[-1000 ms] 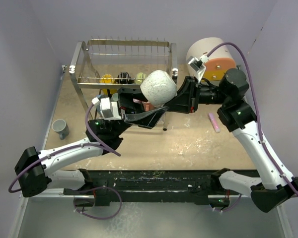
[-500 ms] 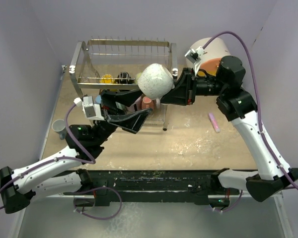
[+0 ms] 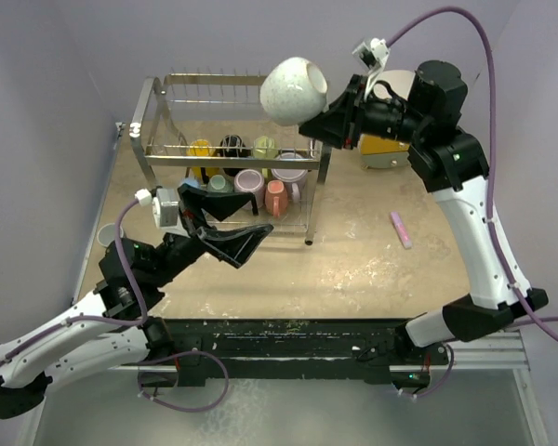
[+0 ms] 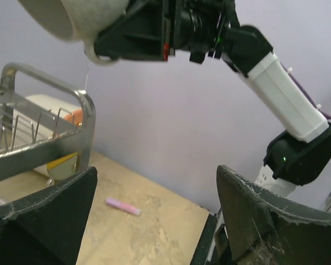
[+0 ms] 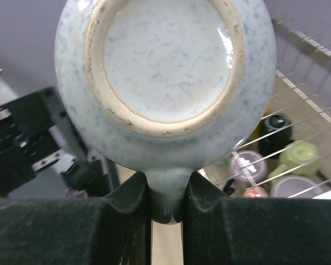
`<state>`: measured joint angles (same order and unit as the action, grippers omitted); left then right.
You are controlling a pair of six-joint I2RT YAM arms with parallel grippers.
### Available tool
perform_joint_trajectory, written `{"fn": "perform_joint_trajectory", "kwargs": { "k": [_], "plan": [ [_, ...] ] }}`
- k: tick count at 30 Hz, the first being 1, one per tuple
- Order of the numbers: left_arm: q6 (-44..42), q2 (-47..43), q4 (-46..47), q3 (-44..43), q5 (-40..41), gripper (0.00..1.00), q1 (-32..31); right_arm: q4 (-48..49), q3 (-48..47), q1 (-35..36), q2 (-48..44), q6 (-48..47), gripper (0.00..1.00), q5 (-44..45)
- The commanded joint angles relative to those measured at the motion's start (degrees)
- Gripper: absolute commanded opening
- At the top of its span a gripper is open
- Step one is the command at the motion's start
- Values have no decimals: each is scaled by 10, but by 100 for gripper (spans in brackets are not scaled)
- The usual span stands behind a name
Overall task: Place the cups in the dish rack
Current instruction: Pick up the cup at the center of the board.
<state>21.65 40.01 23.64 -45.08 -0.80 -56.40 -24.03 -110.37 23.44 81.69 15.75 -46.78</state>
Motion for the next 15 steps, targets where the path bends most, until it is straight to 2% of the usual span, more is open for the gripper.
{"fn": "perform_joint_trajectory", "kwargs": {
  "k": [1,9,15],
  "plan": [
    [-7,-33,-121,16,18,91,0,21,-93,-3,39,-69,0,109],
    [24,-72,-205,61,22,92,0,16,-191,2,130,-115,0,194],
    [54,-105,-227,101,36,93,0,5,-217,31,162,-151,0,252]
  ]
}}
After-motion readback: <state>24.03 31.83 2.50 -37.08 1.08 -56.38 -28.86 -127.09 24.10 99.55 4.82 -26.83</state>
